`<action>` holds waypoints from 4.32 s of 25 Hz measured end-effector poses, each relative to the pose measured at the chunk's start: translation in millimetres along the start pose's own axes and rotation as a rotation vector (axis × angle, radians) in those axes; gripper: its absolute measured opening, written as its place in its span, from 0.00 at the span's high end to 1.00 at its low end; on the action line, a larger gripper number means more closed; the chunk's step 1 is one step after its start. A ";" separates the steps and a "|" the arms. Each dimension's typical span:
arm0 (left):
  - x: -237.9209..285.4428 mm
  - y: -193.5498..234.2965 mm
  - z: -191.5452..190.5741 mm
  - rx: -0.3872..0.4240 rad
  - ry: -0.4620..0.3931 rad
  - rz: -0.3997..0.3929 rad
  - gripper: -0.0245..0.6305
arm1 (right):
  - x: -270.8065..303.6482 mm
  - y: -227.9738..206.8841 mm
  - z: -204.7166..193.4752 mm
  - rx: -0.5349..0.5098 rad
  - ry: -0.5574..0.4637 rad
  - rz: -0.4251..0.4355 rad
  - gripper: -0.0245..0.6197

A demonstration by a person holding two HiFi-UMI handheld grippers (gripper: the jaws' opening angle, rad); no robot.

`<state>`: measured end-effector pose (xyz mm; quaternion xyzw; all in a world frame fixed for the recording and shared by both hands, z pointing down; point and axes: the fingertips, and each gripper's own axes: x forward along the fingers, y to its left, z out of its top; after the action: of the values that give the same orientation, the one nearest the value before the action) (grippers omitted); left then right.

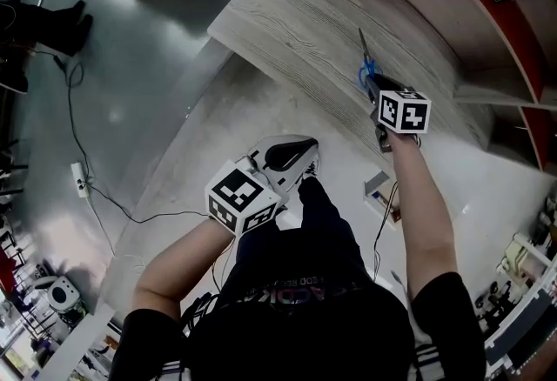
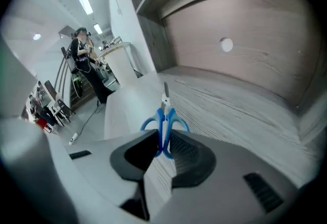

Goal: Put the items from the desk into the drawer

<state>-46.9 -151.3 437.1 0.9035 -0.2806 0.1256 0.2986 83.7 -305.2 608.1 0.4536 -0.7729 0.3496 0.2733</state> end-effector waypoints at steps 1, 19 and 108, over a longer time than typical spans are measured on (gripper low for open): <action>-0.3 -1.2 0.4 0.003 -0.002 -0.003 0.96 | -6.3 4.9 4.8 0.006 -0.032 0.017 0.83; -48.7 7.2 39.0 0.084 -0.107 -0.036 0.96 | -131.1 135.7 72.6 0.042 -0.466 0.215 0.83; 38.7 -190.4 -163.2 0.112 0.320 -0.392 0.96 | -281.9 72.7 -288.6 0.255 -0.293 -0.194 0.83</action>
<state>85.6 58.0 492.1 0.9244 -0.0420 0.2222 0.3071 173.0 91.1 553.4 0.6027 -0.7066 0.3469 0.1308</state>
